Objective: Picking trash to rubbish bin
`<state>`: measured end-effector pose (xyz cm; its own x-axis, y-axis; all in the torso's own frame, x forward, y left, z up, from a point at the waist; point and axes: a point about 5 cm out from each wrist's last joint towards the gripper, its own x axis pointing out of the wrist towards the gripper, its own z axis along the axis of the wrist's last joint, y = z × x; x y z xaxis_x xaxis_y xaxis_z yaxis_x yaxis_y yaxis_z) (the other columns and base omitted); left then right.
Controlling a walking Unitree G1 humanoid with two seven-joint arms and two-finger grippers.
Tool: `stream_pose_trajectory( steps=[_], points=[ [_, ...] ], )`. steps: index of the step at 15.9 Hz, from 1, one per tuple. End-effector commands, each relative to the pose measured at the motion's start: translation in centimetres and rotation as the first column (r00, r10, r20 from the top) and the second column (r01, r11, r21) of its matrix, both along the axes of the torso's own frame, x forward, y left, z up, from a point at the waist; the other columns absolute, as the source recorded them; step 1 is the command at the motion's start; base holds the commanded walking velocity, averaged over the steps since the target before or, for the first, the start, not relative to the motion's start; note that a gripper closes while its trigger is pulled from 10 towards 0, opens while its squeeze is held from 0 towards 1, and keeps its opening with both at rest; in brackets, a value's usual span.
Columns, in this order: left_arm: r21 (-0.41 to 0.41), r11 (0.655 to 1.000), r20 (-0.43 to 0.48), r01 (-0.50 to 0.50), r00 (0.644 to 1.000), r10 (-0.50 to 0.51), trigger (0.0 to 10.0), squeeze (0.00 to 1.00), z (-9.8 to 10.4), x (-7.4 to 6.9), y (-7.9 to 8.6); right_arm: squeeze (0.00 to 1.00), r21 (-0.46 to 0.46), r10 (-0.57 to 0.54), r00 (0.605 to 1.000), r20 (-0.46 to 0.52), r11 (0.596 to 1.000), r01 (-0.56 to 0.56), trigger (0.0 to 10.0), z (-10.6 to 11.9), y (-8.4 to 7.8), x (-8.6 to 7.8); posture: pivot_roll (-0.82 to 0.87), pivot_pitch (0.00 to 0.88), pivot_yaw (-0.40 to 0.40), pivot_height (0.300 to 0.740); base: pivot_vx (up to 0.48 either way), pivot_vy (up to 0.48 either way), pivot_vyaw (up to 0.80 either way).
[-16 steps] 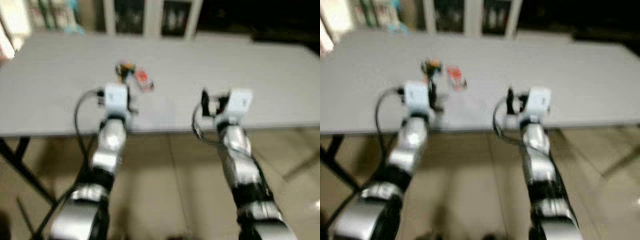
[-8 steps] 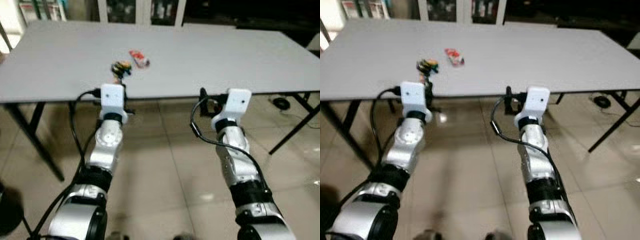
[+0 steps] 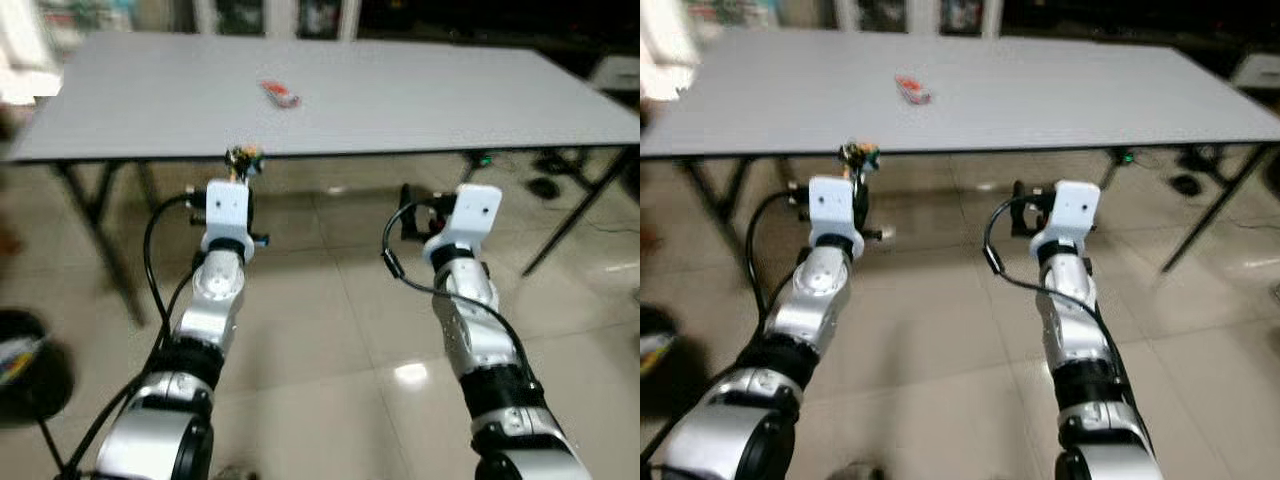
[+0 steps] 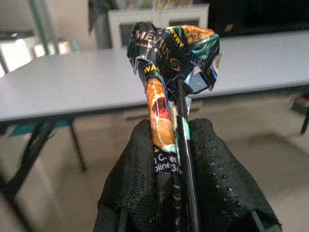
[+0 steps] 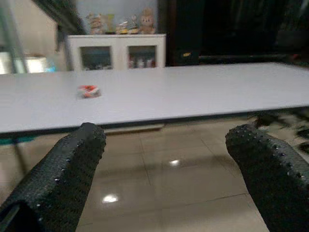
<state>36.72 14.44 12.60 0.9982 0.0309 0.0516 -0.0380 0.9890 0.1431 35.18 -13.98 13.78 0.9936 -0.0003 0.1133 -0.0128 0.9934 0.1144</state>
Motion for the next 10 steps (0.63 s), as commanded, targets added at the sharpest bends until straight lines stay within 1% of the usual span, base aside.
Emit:
stream_pose_trajectory(
  steps=[1,2,3,4,5,6,7,8,9,10],
  points=[
    [-0.009,0.999,-0.086,0.035,0.996,-0.036,10.0,0.0,-1.7,-0.4,-0.1,0.0,0.012,-0.001,0.996,-0.088,1.0,0.002,10.0,-1.8,-1.0,-0.2,-0.07,0.049,-0.08,0.74,0.0,0.0,0.0],
    [-0.003,0.999,-0.122,0.044,0.992,-0.044,10.0,0.0,-2.5,-0.7,0.1,0.0,0.003,0.001,0.993,-0.12,1.0,0.0,10.0,-2.5,-1.2,-0.4,-0.07,0.049,-0.08,0.74,0.0,0.0,0.0],
    [0.018,0.998,-0.19,0.065,0.98,-0.06,10.0,0.0,-4.0,-1.2,0.5,0.0,-0.011,0.006,0.985,-0.175,1.0,-0.008,10.0,-3.9,-1.5,-0.7,-0.07,0.043,-0.08,0.74,0.0,0.0,0.0],
    [0.028,0.996,-0.273,0.081,0.959,-0.071,10.0,0.0,-5.9,-2.1,1.0,0.0,-0.002,0.009,0.968,-0.249,1.0,-0.01,10.0,-5.8,-1.9,-1.3,-0.07,0.043,-0.082,0.74,0.0,0.0,0.0],
    [0.05,0.993,-0.371,0.105,0.925,-0.079,10.0,0.0,-8.0,-3.3,1.6,0.0,0.017,0.037,0.939,-0.343,0.999,-0.033,10.0,-8.0,-2.0,-2.1,-0.07,0.041,-0.081,0.74,0.0,0.0,0.0],
    [0.07,0.987,-0.466,0.143,0.88,-0.094,10.0,0.0,-10.1,-4.8,1.9,0.0,0.007,0.068,0.893,-0.446,0.997,-0.072,10.0,-10.4,-2.0,-3.4,-0.07,0.042,-0.083,0.74,0.0,0.0,0.0],
    [0.078,0.986,-0.501,0.149,0.861,-0.09,10.0,0.0,-11.0,-5.4,2.1,0.0,0.017,0.08,0.87,-0.487,0.996,-0.082,10.0,-11.5,-2.1,-4.0,-0.07,0.042,-0.083,0.74,0.0,0.0,0.0],
    [0.097,0.982,-0.582,0.16,0.81,-0.075,10.0,0.0,-13.0,-7.3,2.6,0.0,0.016,0.085,0.79,-0.608,0.995,-0.095,10.0,-14.5,-2.4,-6.4,-0.07,0.048,-0.086,0.74,0.0,0.0,0.0],
    [0.099,0.982,-0.61,0.163,0.789,-0.07,10.0,0.0,-13.7,-7.9,2.8,0.0,0.012,0.082,0.765,-0.638,0.995,-0.097,10.0,-15.2,-2.5,-7.0,-0.06,0.05,-0.087,0.74,0.0,0.0,0.0],
    [0.124,0.979,-0.692,0.164,0.721,-0.033,10.0,0.0,-15.8,-10.2,3.4,0.0,0.016,0.062,0.698,-0.713,0.997,-0.073,10.0,-17.2,-2.9,-9.1,-0.07,0.053,-0.089,0.74,0.0,0.0,0.0]
  ],
)
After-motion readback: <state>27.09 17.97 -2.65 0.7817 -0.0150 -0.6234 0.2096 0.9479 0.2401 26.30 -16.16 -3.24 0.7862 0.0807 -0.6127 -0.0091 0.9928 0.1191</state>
